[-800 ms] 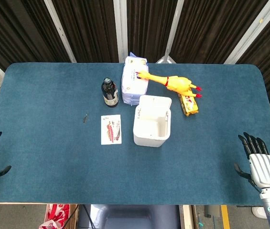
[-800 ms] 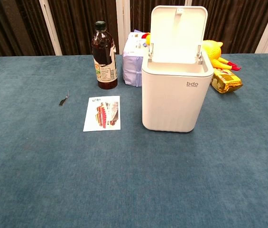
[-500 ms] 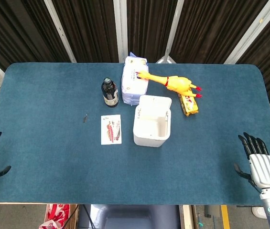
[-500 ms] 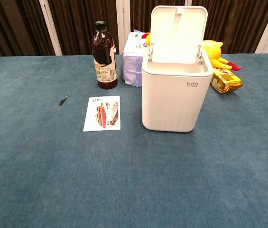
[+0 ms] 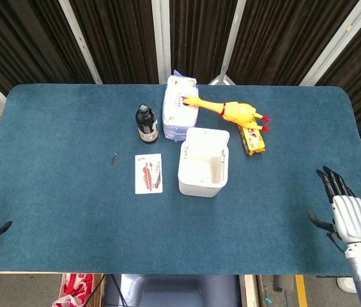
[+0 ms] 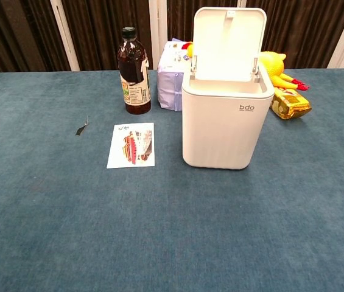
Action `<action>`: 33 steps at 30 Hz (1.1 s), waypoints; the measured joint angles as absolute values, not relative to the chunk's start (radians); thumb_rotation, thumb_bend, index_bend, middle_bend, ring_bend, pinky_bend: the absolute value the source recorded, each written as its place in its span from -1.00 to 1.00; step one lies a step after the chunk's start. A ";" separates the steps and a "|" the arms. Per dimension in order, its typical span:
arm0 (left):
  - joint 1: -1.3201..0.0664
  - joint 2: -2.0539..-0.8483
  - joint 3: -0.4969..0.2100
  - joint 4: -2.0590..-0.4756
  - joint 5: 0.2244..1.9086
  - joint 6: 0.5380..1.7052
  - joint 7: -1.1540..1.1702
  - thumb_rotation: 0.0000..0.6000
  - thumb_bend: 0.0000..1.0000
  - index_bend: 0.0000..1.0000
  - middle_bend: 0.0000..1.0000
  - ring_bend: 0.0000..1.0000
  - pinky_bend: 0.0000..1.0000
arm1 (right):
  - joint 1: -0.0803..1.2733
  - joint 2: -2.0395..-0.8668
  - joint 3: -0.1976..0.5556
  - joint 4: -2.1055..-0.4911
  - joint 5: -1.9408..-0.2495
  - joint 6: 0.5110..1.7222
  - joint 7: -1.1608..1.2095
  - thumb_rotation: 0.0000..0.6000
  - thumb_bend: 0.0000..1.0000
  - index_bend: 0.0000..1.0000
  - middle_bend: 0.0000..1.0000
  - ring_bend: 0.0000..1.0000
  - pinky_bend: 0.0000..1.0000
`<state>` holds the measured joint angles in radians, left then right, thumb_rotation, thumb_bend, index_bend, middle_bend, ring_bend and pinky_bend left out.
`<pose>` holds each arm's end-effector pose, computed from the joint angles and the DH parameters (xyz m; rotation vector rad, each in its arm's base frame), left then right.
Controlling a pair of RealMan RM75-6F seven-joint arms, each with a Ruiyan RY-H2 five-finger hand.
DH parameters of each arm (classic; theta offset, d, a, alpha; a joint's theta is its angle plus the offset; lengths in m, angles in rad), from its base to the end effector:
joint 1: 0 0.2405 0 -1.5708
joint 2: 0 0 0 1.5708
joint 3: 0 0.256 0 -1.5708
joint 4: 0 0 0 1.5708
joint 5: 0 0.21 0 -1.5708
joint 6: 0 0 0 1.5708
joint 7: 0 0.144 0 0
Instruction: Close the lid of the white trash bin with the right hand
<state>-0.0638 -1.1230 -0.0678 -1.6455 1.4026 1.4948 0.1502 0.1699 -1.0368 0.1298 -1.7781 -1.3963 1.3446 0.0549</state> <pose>-0.3187 0.1770 0.1635 -1.3166 -0.8575 -0.7719 -0.2781 -0.2185 0.1663 1.3572 -1.0550 1.0054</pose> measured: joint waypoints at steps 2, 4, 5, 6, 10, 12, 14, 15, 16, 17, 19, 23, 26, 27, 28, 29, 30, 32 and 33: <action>-0.065 -1.122 -0.069 -1.648 1.400 1.491 0.150 1.00 -1.00 -1.00 -1.00 -1.00 -1.00 | 0.191 -1.002 0.158 -1.827 -1.376 1.328 0.047 1.00 -0.25 -1.00 -0.23 0.02 0.17; -0.068 -1.119 -0.068 -1.651 1.400 1.484 0.149 1.00 -1.00 -1.00 -1.00 -1.00 -1.00 | 0.219 -0.970 0.188 -1.874 -1.342 1.300 0.037 1.00 -0.12 -1.00 0.01 0.27 0.36; -0.069 -1.118 -0.068 -1.651 1.402 1.484 0.148 1.00 -1.00 -1.00 -1.00 -1.00 -1.00 | 0.232 -0.958 0.200 -1.890 -1.323 1.283 0.033 1.00 -0.07 -1.00 0.07 0.32 0.40; -0.069 -1.118 -0.068 -1.652 1.404 1.484 0.147 1.00 -1.00 -1.00 -1.00 -1.00 -1.00 | 0.246 -0.947 0.212 -1.905 -1.303 1.263 0.030 1.00 0.00 -1.00 0.13 0.39 0.45; -0.072 -1.117 -0.065 -1.654 1.410 1.478 0.144 1.00 -1.00 -1.00 -1.00 -1.00 -1.00 | 0.327 -0.900 0.273 -1.964 -1.187 1.168 0.003 1.00 0.20 -1.00 0.29 0.53 0.53; -0.075 -1.116 -0.064 -1.655 1.411 1.474 0.143 1.00 -1.00 -1.00 -1.00 -1.00 -1.00 | 0.365 -0.885 0.298 -1.984 -1.134 1.133 -0.016 1.00 0.27 -1.00 0.33 0.57 0.55; -0.076 -1.114 -0.063 -1.656 1.412 1.470 0.138 1.00 -1.00 -1.00 -1.00 -1.00 -1.00 | 0.406 -0.872 0.324 -2.003 -1.069 1.098 -0.037 1.00 0.34 -1.00 0.36 0.60 0.57; -0.076 -1.113 -0.063 -1.656 1.412 1.468 0.136 1.00 -1.00 -1.00 -1.00 -1.00 -1.00 | 0.423 -0.868 0.334 -2.009 -1.040 1.083 -0.045 1.00 0.38 -1.00 0.38 0.62 0.59; -0.077 -1.112 -0.063 -1.657 1.411 1.467 0.136 1.00 -1.00 -1.00 -1.00 -1.00 -1.00 | 0.446 -0.863 0.347 -2.016 -0.998 1.062 -0.055 1.00 0.42 -1.00 0.40 0.64 0.59; -0.077 -1.111 -0.063 -1.656 1.411 1.467 0.138 1.00 -1.00 -1.00 -1.00 -1.00 -1.00 | 0.463 -0.859 0.356 -2.020 -0.965 1.047 -0.060 1.00 0.44 -1.00 0.41 0.64 0.59; -0.078 -1.111 -0.064 -1.651 1.415 1.472 0.146 1.00 -1.00 -1.00 -1.00 -1.00 -1.00 | 0.505 -0.853 0.377 -2.028 -0.881 1.011 -0.069 1.00 0.51 -1.00 0.44 0.67 0.59; -0.080 -1.115 -0.067 -1.644 1.412 1.473 0.151 1.00 -1.00 -1.00 -1.00 -1.00 -1.00 | 0.599 -0.845 0.408 -2.030 -0.721 0.941 -0.091 1.00 0.57 -1.00 0.49 0.71 0.59; -0.084 -1.113 -0.070 -1.647 1.400 1.459 0.142 1.00 -1.00 -1.00 -1.00 -1.00 -1.00 | 0.680 -0.845 0.419 -2.021 -0.616 0.893 -0.116 1.00 0.58 -0.96 0.51 0.73 0.59; -0.086 -1.112 -0.070 -1.648 1.397 1.454 0.140 1.00 -1.00 -1.00 -1.00 -1.00 -1.00 | 0.701 -0.847 0.421 -2.018 -0.589 0.881 -0.122 1.00 0.58 -0.96 0.51 0.73 0.59; -0.088 -1.111 -0.071 -1.649 1.394 1.448 0.138 1.00 -1.00 -1.00 -1.00 -1.00 -1.00 | 0.728 -0.848 0.423 -2.016 -0.554 0.864 -0.128 1.00 0.58 -0.95 0.51 0.73 0.59; -0.089 -1.110 -0.071 -1.649 1.391 1.444 0.137 1.00 -1.00 -1.00 -1.00 -1.00 -1.00 | 0.746 -0.848 0.424 -2.014 -0.529 0.851 -0.132 1.00 0.58 -0.94 0.51 0.73 0.59; -0.090 -1.109 -0.071 -1.650 1.387 1.441 0.136 1.00 -1.00 -1.00 -1.00 -1.00 -1.00 | 0.764 -0.848 0.425 -2.014 -0.505 0.837 -0.137 1.00 0.58 -0.92 0.51 0.73 0.59; -0.092 -1.107 -0.072 -1.652 1.380 1.434 0.132 1.00 -1.00 -1.00 -1.00 -1.00 -1.00 | 0.806 -0.848 0.424 -2.013 -0.452 0.811 -0.150 1.00 0.58 -0.89 0.51 0.73 0.59; -0.093 -1.106 -0.073 -1.653 1.378 1.430 0.131 1.00 -1.00 -1.00 -1.00 -1.00 -1.00 | 0.823 -0.848 0.424 -2.013 -0.430 0.801 -0.155 1.00 0.58 -0.88 0.51 0.73 0.59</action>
<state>-0.0933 -1.1064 -0.0725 -1.6530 1.3783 1.4300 0.1307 0.8232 -0.8480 0.4236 -2.0127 -0.4304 0.8009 -0.1553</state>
